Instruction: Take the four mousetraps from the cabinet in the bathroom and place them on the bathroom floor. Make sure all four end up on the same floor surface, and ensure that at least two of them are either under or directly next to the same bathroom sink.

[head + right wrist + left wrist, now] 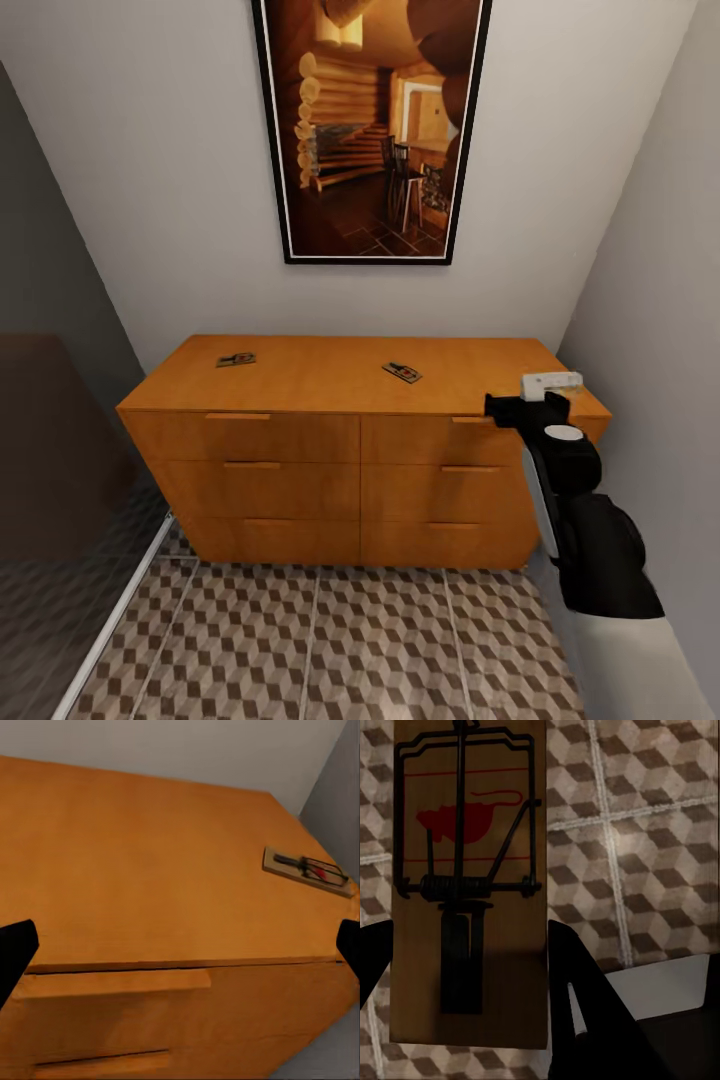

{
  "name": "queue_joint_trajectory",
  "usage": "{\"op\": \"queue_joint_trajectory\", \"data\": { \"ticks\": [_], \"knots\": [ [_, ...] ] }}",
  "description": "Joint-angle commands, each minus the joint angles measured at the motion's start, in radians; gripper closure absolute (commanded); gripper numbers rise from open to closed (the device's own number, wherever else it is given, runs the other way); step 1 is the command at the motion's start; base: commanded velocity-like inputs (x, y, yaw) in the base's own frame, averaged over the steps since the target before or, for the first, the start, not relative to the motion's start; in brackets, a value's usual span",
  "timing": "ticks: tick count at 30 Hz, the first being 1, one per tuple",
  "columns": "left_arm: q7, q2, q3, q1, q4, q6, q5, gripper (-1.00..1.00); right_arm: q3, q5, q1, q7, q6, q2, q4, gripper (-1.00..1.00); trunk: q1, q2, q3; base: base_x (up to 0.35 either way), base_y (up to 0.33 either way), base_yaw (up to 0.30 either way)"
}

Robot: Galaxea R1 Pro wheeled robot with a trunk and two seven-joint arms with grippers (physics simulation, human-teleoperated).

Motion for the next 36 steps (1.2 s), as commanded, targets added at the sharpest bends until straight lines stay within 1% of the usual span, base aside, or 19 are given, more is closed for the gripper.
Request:
{"op": "queue_joint_trajectory", "data": {
  "ticks": [1, 5, 7, 8, 9, 10, 12, 13, 14, 16, 18, 20, 21, 23, 25, 27, 29, 32, 36],
  "knots": [
    [0.005, -0.002, -0.008, -0.001, 0.003, -0.003, 0.001, 1.00, 0.002, 0.004, -0.031, -0.001, 0.023, -0.001, 0.006, -1.00, 0.000, 0.000, -0.001, 0.000, 0.000, 0.000],
    [0.004, -0.004, -0.008, -0.001, 0.003, 0.002, 0.001, 1.00, 0.002, 0.006, -0.224, 0.002, 0.074, -0.001, 0.100, -1.00, 0.000, 0.000, -0.001, 0.000, 0.000, 0.000],
    [0.004, -0.005, -0.008, -0.001, 0.003, 0.002, 0.001, 1.00, 0.002, 0.006, -0.380, 0.005, 0.085, 0.000, 0.227, -1.00, 0.000, 0.000, -0.001, 0.000, 0.000, 0.000],
    [0.004, -0.005, -0.008, -0.001, 0.003, 0.003, 0.001, 1.00, 0.002, 0.006, -0.423, 0.005, 0.086, 0.000, 0.266, -1.00, 0.000, 0.000, -0.001, 0.000, 0.000, 0.000],
    [0.004, -0.005, -0.008, -0.001, 0.003, 0.003, 0.001, 1.00, 0.002, 0.006, -0.513, 0.007, 0.088, 0.001, 0.354, -1.00, 0.000, 0.000, -0.001, 0.000, 0.000, 0.000],
    [0.004, -0.005, -0.008, -0.001, 0.003, 0.003, 0.001, 1.00, 0.002, 0.005, -0.559, 0.007, 0.087, 0.001, 0.402, -1.00, 0.000, 0.000, -0.001, 0.000, 0.000, 0.000],
    [0.004, -0.005, -0.008, -0.001, 0.003, 0.003, 0.001, 1.00, 0.002, 0.002, -0.748, 0.019, 0.083, 0.006, 0.618, -1.00, 0.000, 0.000, -0.001, 0.000, 0.000, 0.000],
    [0.004, -0.005, -0.008, -0.001, 0.003, 0.003, 0.001, 1.00, 0.002, 0.001, -0.792, 0.026, 0.081, 0.008, 0.674, -1.00, 0.000, 0.000, -0.001, 0.000, 0.000, 0.000],
    [0.004, -0.005, -0.008, -0.001, 0.003, 0.003, 0.001, 1.00, 0.003, 0.000, -0.870, 0.051, 0.070, 0.014, 0.783, -1.00, 0.000, 0.000, -0.001, 0.000, 0.000, 0.000],
    [0.004, -0.005, -0.008, -0.001, 0.003, 0.003, 0.001, 1.00, 0.005, 0.000, -0.954, 0.112, 0.039, 0.030, 0.922, -1.00, 0.000, 0.000, -0.001, 0.000, 0.000, 0.000],
    [0.004, -0.005, -0.008, -0.001, 0.003, 0.004, 0.001, 1.00, 0.011, 0.003, -0.997, 0.200, 0.000, 0.053, 1.012, -1.00, 0.000, 0.000, -0.001, 0.000, 0.000, 0.000],
    [0.004, -0.005, -0.008, -0.001, 0.003, 0.005, 0.001, 1.00, 0.064, 0.012, -1.028, 0.389, -0.034, 0.076, 1.081, -1.00, 0.000, 0.000, -0.001, 0.000, 0.000, 0.000],
    [0.004, -0.005, -0.008, -0.001, 0.003, 0.005, 0.001, 1.00, 0.081, 0.014, -1.031, 0.432, -0.037, 0.078, 1.088, -1.00, 0.000, 0.000, -0.001, 0.000, 0.000, 0.000],
    [0.004, -0.005, -0.008, -0.001, 0.003, 0.006, 0.001, 1.00, 0.148, 0.017, -1.038, 0.604, -0.046, 0.079, 1.106, -1.00, 0.000, 0.000, -0.001, 0.000, 0.000, 0.000],
    [0.004, -0.004, -0.008, -0.001, 0.003, 0.006, 0.001, 1.00, 0.178, 0.019, -1.041, 0.725, -0.052, 0.072, 1.114, -1.00, 0.000, 0.000, -0.001, 0.000, 0.000, 0.000],
    [0.004, -0.004, -0.008, -0.001, 0.003, 0.006, 0.001, 1.00, 0.190, 0.020, -1.042, 0.796, -0.061, 0.064, 1.119, -1.00, 0.000, 0.000, -0.001, 0.000, 0.000, 0.000],
    [0.004, -0.004, -0.008, -0.001, 0.003, 0.006, 0.001, 1.00, 0.204, 0.021, -1.043, 0.911, -0.092, 0.049, 1.138, -1.00, 0.000, 0.000, -0.001, 0.000, 0.000, 0.000],
    [0.004, -0.004, -0.008, -0.001, 0.003, 0.006, 0.001, 1.00, 0.210, 0.030, -1.043, 0.977, -0.132, 0.035, 1.176, -1.00, 0.000, 0.000, -0.001, 0.000, 0.000, 0.000],
    [0.004, -0.004, -0.008, -0.001, 0.003, 0.006, 0.001, 1.00, 0.215, 0.085, -1.043, 1.016, -0.193, 0.018, 1.242, -1.00, 0.000, 0.000, -0.001, 0.000, 0.000, 0.000]
  ]
}}
